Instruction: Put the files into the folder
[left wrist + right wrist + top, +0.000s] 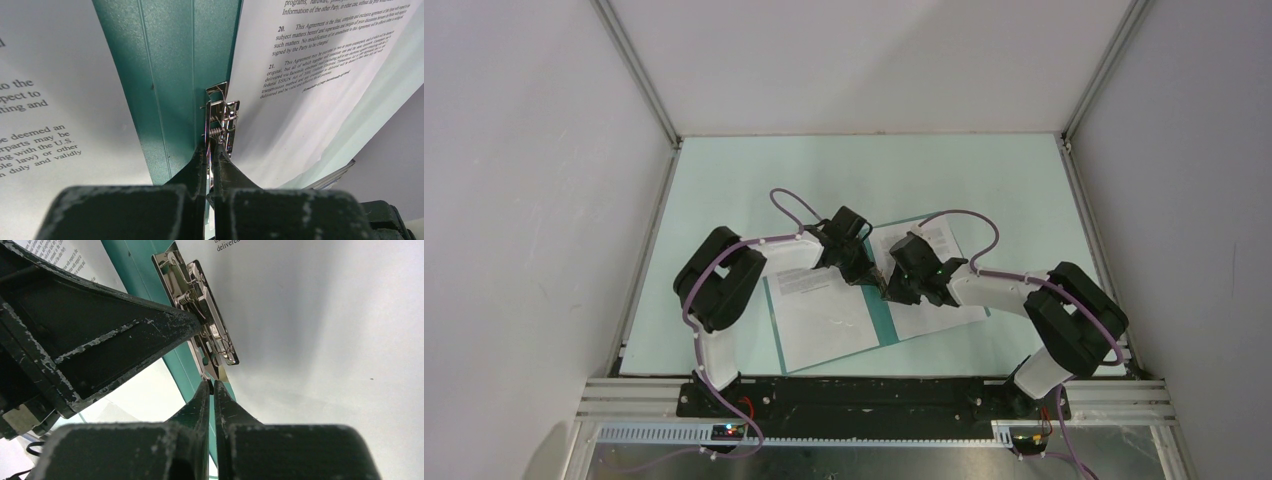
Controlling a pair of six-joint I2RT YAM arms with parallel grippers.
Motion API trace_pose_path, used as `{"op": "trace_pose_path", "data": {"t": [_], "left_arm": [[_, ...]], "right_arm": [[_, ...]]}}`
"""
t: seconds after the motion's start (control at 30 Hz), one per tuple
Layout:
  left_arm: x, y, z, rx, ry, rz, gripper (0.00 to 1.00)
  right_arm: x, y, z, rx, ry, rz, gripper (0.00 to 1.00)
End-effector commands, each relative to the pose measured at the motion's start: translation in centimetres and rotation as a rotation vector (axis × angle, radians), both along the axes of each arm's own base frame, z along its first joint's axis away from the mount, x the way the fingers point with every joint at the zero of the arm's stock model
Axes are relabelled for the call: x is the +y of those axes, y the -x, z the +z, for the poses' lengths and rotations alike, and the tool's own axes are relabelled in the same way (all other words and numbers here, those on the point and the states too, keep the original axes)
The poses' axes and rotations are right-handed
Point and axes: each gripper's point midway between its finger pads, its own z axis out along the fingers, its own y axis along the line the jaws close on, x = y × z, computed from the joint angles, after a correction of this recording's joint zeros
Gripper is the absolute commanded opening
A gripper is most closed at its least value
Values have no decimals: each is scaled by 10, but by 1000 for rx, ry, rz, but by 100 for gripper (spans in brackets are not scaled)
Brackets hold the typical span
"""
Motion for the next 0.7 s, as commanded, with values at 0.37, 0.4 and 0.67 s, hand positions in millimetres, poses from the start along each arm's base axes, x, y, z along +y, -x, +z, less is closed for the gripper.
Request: {"op": "trace_pose_path", "data": {"t": [0.37,0.4,0.67], "left_arm": [[85,60,-92,209,-388,4,0],[86,60,-93,208,-389,5,0],[86,60,-93,212,-387,9,0]], "right_arm": [[-65,18,-44,61,306,-46,0],[-65,19,-48,69,312,-46,0],[-73,24,-62,94,367,-48,0]]}}
